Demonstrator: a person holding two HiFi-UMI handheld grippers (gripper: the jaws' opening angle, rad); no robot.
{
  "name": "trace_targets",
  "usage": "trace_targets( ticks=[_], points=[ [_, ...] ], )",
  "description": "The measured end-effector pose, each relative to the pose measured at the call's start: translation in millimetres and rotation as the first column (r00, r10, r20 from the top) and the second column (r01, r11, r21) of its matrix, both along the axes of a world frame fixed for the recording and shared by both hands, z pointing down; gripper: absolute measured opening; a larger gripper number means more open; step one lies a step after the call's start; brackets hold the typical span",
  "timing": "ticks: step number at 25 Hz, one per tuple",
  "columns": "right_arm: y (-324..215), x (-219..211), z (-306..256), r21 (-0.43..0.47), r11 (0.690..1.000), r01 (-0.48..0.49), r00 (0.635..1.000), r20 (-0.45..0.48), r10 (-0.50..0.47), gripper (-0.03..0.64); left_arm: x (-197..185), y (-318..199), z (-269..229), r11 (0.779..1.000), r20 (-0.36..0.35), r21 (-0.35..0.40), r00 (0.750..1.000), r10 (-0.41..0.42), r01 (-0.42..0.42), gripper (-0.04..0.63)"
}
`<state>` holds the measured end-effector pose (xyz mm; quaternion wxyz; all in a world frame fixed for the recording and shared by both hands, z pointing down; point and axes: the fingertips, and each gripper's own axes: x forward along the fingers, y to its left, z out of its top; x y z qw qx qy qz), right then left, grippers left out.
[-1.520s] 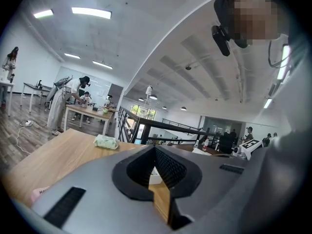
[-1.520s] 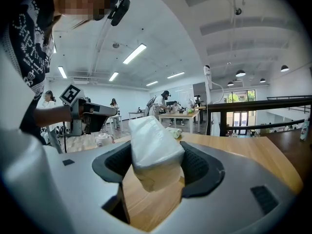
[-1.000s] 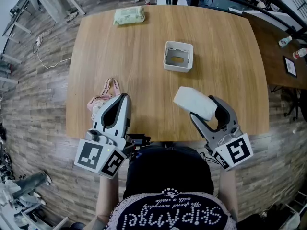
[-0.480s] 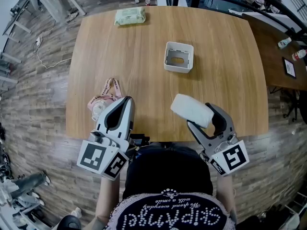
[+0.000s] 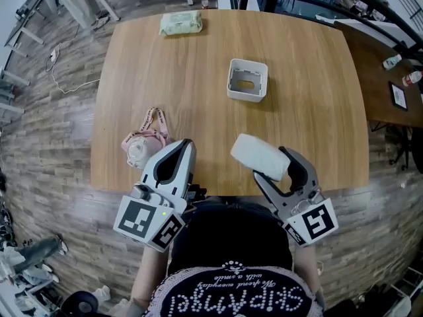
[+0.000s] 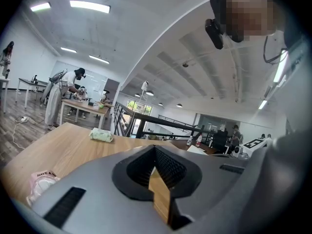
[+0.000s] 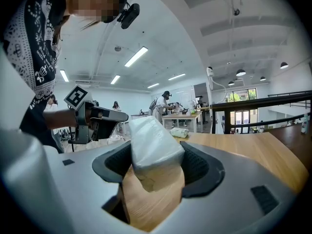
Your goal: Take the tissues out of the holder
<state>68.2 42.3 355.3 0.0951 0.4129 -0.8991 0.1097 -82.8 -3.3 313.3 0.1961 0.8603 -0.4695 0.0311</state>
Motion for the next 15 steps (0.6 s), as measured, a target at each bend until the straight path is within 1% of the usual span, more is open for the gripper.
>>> trace_targets(
  ticks=[6,15],
  points=[
    [-1,-1,1,-0.004,1.0,-0.007,1.0,0.007,0.007,0.307,8,2,2,1.0,-0.006,-0.009,1.0,0.026,-0.026,0.005],
    [-2,-4,3,-0.009,1.0,-0.007,1.0,0.006,0.007,0.307,-3,-3,3,1.0,0.0,-0.007,1.0,-0.008,0.008,0.005]
  ],
)
